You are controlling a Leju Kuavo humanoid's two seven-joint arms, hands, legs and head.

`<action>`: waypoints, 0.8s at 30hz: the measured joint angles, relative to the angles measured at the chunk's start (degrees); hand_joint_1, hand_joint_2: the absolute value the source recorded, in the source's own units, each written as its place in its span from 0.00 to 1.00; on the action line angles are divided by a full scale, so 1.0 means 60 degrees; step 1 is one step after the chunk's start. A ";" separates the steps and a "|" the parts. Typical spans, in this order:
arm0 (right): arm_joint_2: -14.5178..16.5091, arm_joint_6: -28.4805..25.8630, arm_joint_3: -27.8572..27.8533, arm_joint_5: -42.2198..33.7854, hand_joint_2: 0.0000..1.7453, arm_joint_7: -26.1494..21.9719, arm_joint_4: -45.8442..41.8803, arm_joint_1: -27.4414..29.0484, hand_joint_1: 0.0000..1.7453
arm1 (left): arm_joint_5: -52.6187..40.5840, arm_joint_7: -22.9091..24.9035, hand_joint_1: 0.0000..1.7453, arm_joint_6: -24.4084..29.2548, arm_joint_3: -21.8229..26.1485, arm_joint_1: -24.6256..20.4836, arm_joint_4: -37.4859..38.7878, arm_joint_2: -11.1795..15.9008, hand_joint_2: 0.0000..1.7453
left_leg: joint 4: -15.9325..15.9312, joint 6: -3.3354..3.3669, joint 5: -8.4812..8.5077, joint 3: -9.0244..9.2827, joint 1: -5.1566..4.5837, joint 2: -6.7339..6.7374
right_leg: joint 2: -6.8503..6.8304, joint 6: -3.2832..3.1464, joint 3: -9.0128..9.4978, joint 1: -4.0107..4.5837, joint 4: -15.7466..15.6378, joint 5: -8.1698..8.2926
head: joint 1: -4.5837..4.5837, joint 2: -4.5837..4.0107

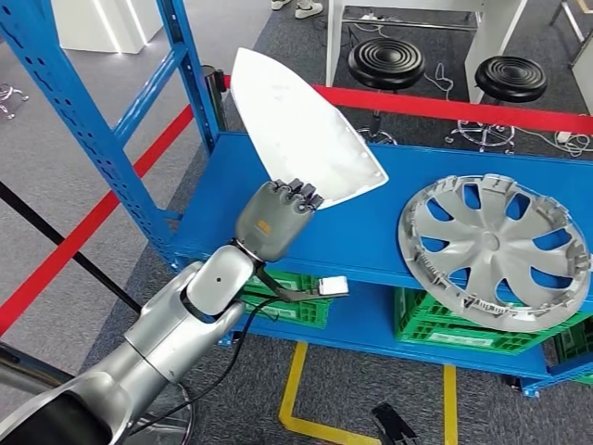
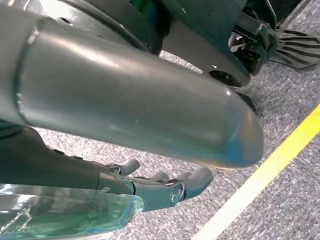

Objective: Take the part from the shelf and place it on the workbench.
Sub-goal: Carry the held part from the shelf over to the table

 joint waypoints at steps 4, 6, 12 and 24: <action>0.0000 -0.0001 -0.0013 0.0005 0.00 -0.0005 -0.0012 0.0006 0.00 | 0.0000 -0.0005 1.00 -0.0045 -0.0003 0.0015 0.0000 -0.0006 1.00 | 0.1789 0.0082 -0.0791 -0.0219 -0.0040 0.0006 | -0.0070 -0.0079 -0.0433 0.0103 0.0003 0.0328 | -0.0021 0.0000; 0.0000 -0.0001 -0.0014 0.0011 0.00 -0.0005 -0.0013 0.0000 0.00 | 0.0000 -0.0015 1.00 -0.0071 -0.0003 0.0013 -0.0002 -0.0014 1.00 | 0.1158 0.0226 -0.0389 0.0434 -0.0092 0.0006 | -0.0087 -0.0062 -0.0620 0.0153 0.0008 0.0480 | -0.0019 0.0000; 0.0000 0.0002 -0.0017 0.0016 0.00 -0.0008 -0.0014 -0.0018 0.00 | 0.0000 -0.0029 1.00 -0.0085 -0.0005 -0.0056 -0.0028 -0.0057 1.00 | -0.0990 0.0470 -0.0420 0.1701 -0.0238 -0.0003 | -0.0110 0.0239 -0.0891 0.0149 -0.0080 0.0860 | -0.0013 0.0000; 0.0000 -0.0003 -0.0018 0.0020 0.00 -0.0009 -0.0028 -0.0060 0.00 | 0.0000 -0.0029 1.00 -0.0096 -0.0004 0.0018 -0.0025 -0.0054 1.00 | -0.1022 0.0509 0.0645 0.0635 -0.0271 0.0009 | -0.0083 0.0282 0.0335 0.0184 0.0171 -0.0292 | 0.0038 0.0000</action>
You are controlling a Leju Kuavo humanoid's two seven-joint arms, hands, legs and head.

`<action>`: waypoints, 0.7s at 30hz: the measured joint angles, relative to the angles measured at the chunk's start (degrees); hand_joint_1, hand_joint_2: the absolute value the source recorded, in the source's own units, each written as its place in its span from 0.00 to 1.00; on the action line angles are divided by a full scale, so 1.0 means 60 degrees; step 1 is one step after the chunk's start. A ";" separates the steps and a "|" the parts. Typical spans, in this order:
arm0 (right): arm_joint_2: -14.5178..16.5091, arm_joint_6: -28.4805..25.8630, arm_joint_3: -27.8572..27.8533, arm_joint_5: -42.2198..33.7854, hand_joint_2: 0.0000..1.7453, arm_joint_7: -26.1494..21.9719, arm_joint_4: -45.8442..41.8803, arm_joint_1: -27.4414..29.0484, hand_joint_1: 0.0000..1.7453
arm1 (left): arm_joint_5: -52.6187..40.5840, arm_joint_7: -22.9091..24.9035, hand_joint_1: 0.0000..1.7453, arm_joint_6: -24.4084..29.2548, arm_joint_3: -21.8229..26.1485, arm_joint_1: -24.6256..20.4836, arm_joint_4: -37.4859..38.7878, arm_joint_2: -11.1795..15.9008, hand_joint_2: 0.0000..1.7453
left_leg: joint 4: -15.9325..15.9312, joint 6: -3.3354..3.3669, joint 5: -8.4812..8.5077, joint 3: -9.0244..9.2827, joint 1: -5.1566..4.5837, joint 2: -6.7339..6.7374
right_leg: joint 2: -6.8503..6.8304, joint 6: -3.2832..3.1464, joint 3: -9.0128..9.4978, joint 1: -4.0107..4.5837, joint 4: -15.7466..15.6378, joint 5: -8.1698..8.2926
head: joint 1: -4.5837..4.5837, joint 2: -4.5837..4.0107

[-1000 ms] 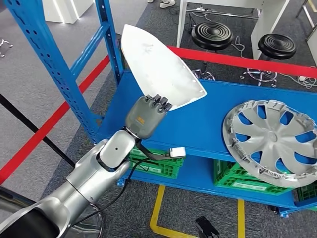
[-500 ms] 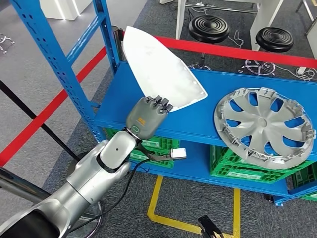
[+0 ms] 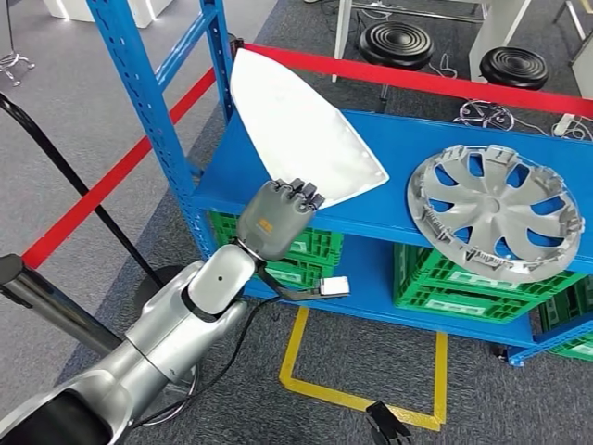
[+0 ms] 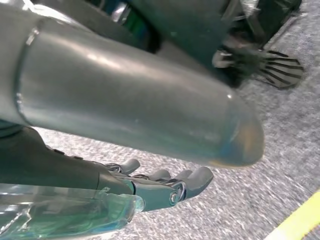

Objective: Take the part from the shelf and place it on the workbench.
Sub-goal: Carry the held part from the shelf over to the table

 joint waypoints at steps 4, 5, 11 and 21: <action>0.0007 0.0007 -0.0002 0.0005 0.00 -0.0001 -0.0005 0.0006 0.00 | 0.0000 0.0000 1.00 -0.0014 -0.0003 -0.0007 0.0001 0.0009 1.00 | 0.0050 -0.0200 0.0148 -0.0133 0.0013 0.0001 | -0.0002 -0.0279 0.0022 0.0029 -0.0310 0.0077 | -0.0006 0.0001; 0.0009 0.0007 -0.0002 0.0006 0.00 -0.0001 -0.0009 0.0006 0.00 | 0.0000 0.0000 1.00 -0.0025 0.0000 -0.0006 0.0002 0.0021 1.00 | 0.0236 -0.0261 -0.0114 -0.0225 0.0023 0.0000 | -0.0021 -0.0375 -0.0074 0.0013 -0.0321 0.0184 | -0.0025 0.0000; 0.0007 -0.0011 -0.0013 0.0004 0.00 -0.0003 -0.0024 0.0008 0.00 | 0.0008 0.0000 1.00 -0.0145 0.0003 0.0060 0.0003 0.0070 1.00 | 0.2824 -0.0425 -0.1551 -0.0623 0.0109 0.0008 | -0.0081 -0.0492 -0.0952 0.0017 -0.0327 0.0905 | -0.0083 0.0000; 0.0172 -0.0194 -0.0042 0.0459 0.00 -0.0013 -0.0060 0.0208 0.00 | 0.0036 -0.0153 1.00 -0.0170 0.0373 0.0993 -0.0972 0.0828 1.00 | -0.0209 0.0046 -0.1054 0.1275 0.0020 0.0016 | -0.0068 -0.0085 -0.1827 -0.0061 -0.0190 0.1324 | -0.0065 0.0000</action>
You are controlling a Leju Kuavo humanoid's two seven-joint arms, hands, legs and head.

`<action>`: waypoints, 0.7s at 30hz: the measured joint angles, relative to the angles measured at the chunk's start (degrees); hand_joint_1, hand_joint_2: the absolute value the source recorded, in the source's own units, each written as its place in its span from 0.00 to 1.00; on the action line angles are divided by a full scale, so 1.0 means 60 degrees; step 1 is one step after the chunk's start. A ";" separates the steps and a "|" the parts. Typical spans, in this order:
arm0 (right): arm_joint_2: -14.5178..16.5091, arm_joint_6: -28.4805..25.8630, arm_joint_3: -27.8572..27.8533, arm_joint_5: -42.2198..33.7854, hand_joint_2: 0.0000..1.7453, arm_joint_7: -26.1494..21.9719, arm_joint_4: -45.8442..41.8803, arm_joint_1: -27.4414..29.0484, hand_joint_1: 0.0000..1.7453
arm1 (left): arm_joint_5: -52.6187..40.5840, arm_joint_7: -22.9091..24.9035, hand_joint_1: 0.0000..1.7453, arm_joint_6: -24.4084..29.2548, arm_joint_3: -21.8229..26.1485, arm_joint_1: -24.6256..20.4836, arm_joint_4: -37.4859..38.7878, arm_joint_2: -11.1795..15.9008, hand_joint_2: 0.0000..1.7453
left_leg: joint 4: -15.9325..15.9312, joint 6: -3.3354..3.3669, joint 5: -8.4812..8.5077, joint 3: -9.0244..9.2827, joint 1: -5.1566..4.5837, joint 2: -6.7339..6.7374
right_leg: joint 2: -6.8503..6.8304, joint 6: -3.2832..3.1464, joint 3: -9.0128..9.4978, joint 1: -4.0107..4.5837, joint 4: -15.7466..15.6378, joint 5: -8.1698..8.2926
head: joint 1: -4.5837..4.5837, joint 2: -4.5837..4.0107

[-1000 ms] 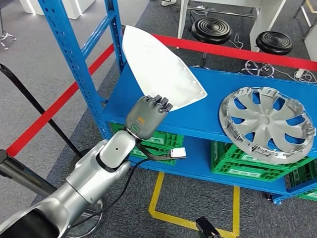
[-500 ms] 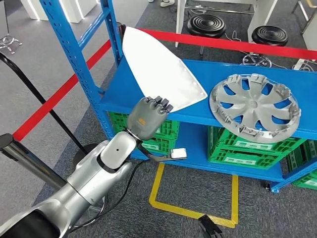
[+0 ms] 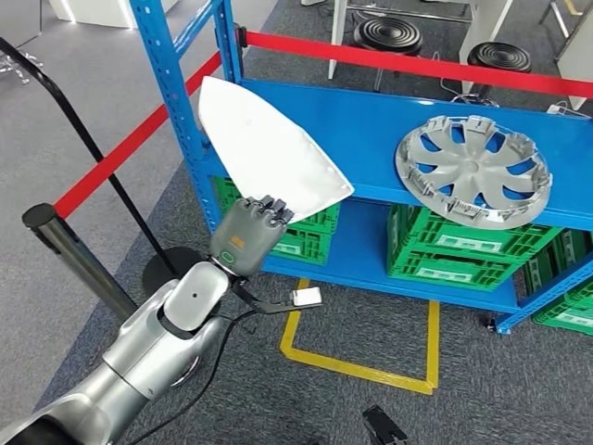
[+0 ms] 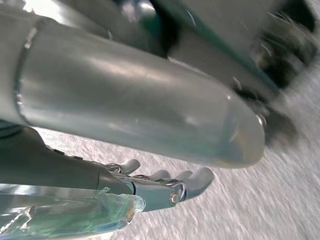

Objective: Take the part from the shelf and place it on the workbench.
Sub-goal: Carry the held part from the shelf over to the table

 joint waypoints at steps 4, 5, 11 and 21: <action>0.0104 -0.0010 0.0006 0.0123 0.00 -0.0014 0.0000 -0.0037 0.00 | 0.0000 -0.0027 1.00 -0.0047 0.0129 0.0275 -0.0302 0.0239 1.00 | 0.0009 0.0099 0.0491 -0.0562 -0.0031 0.0009 | -0.0003 0.0049 -0.0424 0.0010 0.2315 -0.1581 | 0.0035 0.0000; 0.0114 -0.0019 0.0006 0.0154 0.00 -0.0015 -0.0001 -0.0052 0.00 | -0.0001 -0.0033 1.00 -0.0061 0.0155 0.0348 -0.0367 0.0307 1.00 | 0.0012 0.0089 0.0616 -0.0718 -0.0042 0.0015 | -0.0003 0.0039 -0.0313 0.0017 0.2604 -0.1506 | 0.0033 0.0000; 0.0197 -0.0109 0.0005 0.0258 0.00 -0.0014 -0.0019 -0.0151 0.00 | -0.0004 -0.0117 1.00 -0.0100 0.0422 0.0652 -0.0825 0.0658 1.00 | 0.0056 -0.0142 0.1290 -0.1341 -0.0059 0.0014 | 0.0036 -0.0117 0.2139 0.0107 -0.0153 -0.1547 | 0.0022 0.0001; 0.0291 -0.0111 0.0003 0.0266 0.00 -0.0004 -0.0018 -0.0136 0.00 | -0.0005 -0.0164 1.00 -0.0124 0.0569 0.0870 -0.1044 0.0885 1.00 | 0.2883 -0.0590 -0.0419 -0.1775 0.0129 0.0012 | -0.0021 -0.0520 0.0966 0.0121 -0.0242 -0.0430 | -0.0044 0.0000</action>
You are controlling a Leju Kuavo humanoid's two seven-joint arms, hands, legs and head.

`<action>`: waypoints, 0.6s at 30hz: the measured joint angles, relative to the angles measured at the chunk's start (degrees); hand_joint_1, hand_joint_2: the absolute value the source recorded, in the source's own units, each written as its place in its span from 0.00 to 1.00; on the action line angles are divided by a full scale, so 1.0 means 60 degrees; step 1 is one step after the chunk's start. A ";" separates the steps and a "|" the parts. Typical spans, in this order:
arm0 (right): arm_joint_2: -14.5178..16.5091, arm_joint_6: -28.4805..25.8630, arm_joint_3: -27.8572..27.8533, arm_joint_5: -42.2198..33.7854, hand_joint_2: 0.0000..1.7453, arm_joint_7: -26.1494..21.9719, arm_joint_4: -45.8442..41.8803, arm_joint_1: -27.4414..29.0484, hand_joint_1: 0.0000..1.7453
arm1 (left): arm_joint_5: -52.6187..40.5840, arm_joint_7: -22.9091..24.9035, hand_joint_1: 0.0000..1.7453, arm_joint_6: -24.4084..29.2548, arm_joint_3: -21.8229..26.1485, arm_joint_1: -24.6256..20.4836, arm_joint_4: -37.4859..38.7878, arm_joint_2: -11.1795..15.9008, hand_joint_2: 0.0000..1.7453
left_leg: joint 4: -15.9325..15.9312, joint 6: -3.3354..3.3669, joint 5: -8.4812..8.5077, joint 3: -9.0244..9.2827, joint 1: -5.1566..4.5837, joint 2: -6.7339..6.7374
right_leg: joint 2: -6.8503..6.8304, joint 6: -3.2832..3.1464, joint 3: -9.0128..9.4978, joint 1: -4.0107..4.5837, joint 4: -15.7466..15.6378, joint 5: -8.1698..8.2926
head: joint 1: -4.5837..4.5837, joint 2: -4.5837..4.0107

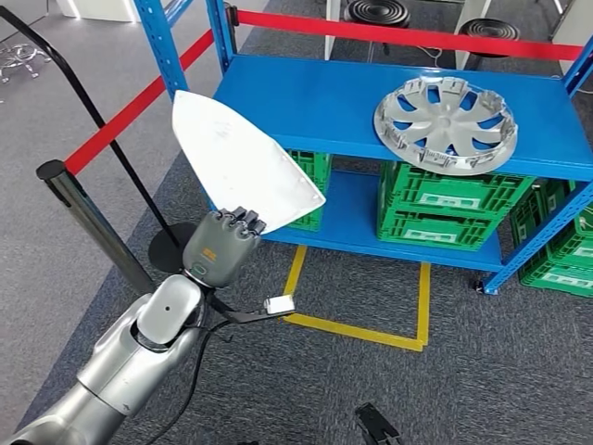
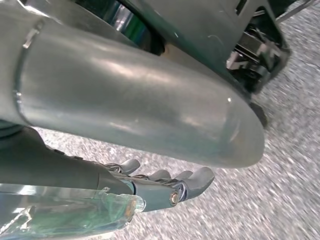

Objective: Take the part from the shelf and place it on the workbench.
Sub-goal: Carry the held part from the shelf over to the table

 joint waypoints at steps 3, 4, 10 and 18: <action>0.0000 -0.0004 0.0000 0.0014 0.00 0.0002 -0.0002 -0.0015 0.00 | -0.0003 -0.0010 1.00 -0.0015 0.0012 -0.0013 -0.0101 0.0005 1.00 | -0.1553 0.0045 0.0334 0.1393 0.0034 -0.0004 | 0.0000 0.0102 -0.0385 0.0007 0.0017 0.0338 | 0.0003 0.0000; 0.0001 -0.0005 0.0000 0.0024 0.00 0.0002 -0.0002 -0.0023 0.00 | -0.0004 -0.0016 1.00 -0.0023 0.0016 -0.0031 -0.0153 -0.0001 1.00 | -0.2200 0.0089 0.0215 0.1850 0.0021 -0.0008 | 0.0002 0.0156 -0.0476 0.0008 0.0022 0.0455 | 0.0007 0.0000; 0.0064 0.0005 0.0001 0.0094 0.00 0.0006 0.0003 0.0105 0.00 | -0.0009 -0.0036 1.00 -0.0065 0.0020 0.0047 -0.0226 0.0036 1.00 | -0.3030 0.0533 0.0520 0.1882 -0.0082 0.0025 | 0.0011 0.0460 -0.0949 -0.0124 0.0423 0.0138 | 0.0015 0.0000; 0.0097 -0.0010 0.0000 0.0124 0.00 0.0005 -0.0001 0.0047 0.00 | -0.0008 -0.0061 1.00 -0.0104 0.0027 0.0129 -0.0240 0.0087 1.00 | -0.2980 0.0467 0.1440 0.0778 -0.0088 0.0050 | 0.0018 0.0546 0.0294 -0.0116 0.1233 -0.0581 | 0.0048 0.0000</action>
